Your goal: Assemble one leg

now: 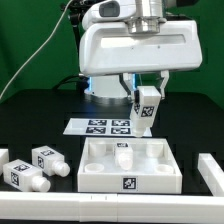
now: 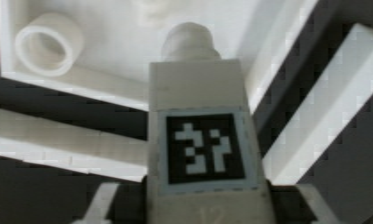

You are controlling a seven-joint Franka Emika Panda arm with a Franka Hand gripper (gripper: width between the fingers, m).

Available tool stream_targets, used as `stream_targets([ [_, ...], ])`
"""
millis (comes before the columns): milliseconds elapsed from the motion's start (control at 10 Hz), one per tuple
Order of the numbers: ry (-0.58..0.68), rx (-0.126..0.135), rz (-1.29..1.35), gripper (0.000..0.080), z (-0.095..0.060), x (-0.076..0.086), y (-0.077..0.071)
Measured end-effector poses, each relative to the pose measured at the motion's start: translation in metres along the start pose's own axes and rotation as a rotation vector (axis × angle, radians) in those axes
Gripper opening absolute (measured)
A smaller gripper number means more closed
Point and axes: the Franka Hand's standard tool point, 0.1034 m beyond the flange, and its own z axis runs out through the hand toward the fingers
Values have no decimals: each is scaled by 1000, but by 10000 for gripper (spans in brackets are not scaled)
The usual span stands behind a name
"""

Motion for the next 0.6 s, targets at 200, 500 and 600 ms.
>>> stream_targets([
  [200, 75, -16, 3, 287, 14, 9, -9],
  [500, 100, 5, 19, 287, 32, 24, -33],
  [600, 97, 4, 22, 287, 32, 23, -31],
])
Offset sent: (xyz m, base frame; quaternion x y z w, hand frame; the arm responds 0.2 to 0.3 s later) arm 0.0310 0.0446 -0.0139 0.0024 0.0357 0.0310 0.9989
